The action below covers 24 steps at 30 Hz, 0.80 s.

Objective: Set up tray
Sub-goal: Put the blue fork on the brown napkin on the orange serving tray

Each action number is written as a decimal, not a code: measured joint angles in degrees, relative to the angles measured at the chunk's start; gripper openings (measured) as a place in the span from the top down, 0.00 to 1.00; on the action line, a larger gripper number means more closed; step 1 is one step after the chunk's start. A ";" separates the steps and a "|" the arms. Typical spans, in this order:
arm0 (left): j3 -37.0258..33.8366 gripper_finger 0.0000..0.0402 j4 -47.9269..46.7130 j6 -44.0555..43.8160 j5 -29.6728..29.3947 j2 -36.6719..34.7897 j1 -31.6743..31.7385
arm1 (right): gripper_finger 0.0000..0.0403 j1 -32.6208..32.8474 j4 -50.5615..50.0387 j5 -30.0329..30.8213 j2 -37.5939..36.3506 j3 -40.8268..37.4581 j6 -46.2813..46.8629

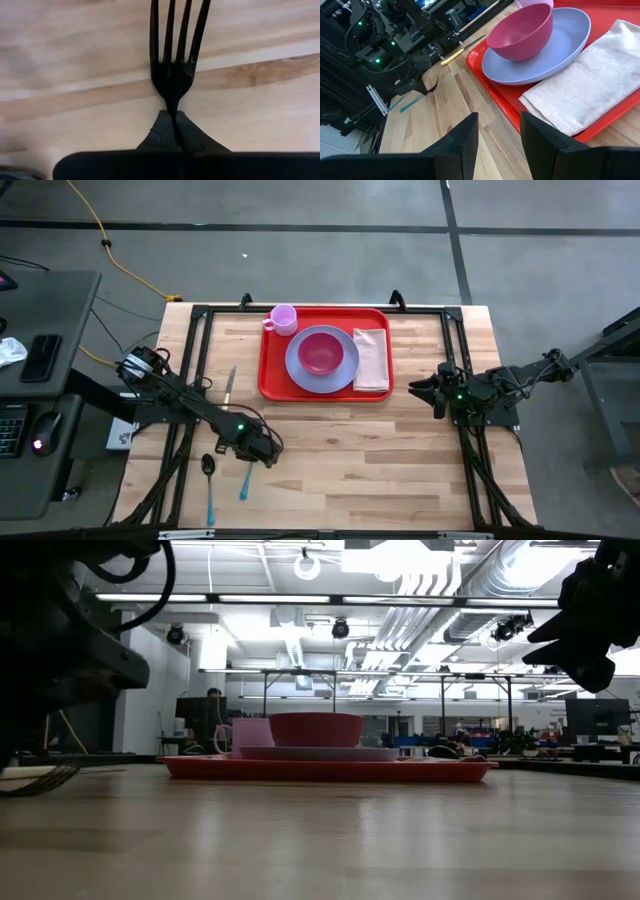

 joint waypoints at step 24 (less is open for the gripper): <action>16.56 0.97 -11.83 9.67 -9.60 -0.07 0.26 | 0.69 0.00 -2.38 -0.85 0.00 0.00 0.00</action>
